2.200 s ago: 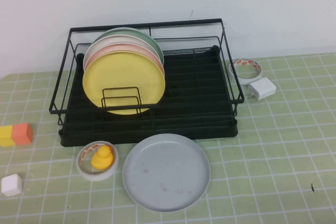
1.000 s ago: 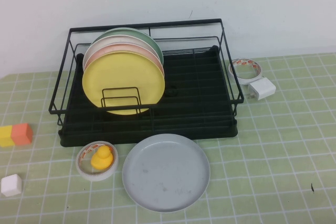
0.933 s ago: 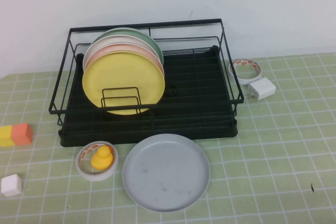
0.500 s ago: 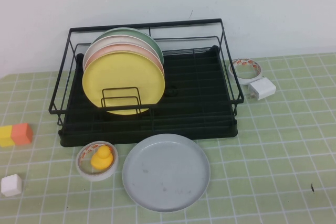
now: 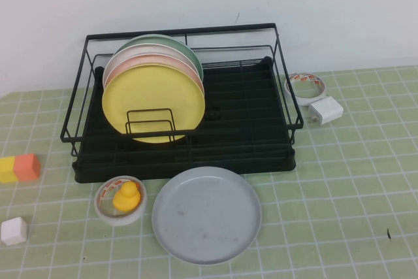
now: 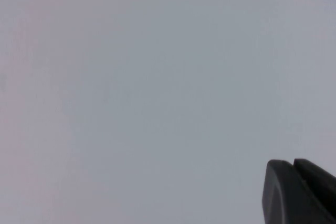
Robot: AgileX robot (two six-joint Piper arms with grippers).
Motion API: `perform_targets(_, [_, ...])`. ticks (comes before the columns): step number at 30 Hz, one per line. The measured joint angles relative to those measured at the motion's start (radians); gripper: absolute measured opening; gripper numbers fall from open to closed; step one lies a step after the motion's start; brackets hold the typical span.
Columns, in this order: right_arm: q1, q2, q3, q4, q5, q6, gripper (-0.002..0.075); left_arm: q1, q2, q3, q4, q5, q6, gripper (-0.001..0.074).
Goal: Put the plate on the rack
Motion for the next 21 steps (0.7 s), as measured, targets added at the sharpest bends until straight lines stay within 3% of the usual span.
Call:
perform_targets(4, [0.000,0.000,-0.007,0.000,0.056,-0.007,-0.0002,0.000,0.000,-0.073,-0.027,0.228,-0.023,-0.0001])
perform_targets(11, [0.000,0.047,-0.233,0.000,0.517,-0.030,-0.0002,0.000,0.148,-0.412,-0.109,0.720,-0.027,-0.0001])
perform_targets(17, [0.000,0.305,-0.419,0.011,0.916,-0.087,-0.0002,0.000,0.411,-0.562,-0.027,0.993,-0.027,-0.0001])
perform_targets(21, [0.000,0.541,-0.494,0.161,1.078,-0.268,-0.0002,-0.001,0.574,-0.573,-0.052,1.127,-0.027,-0.0001])
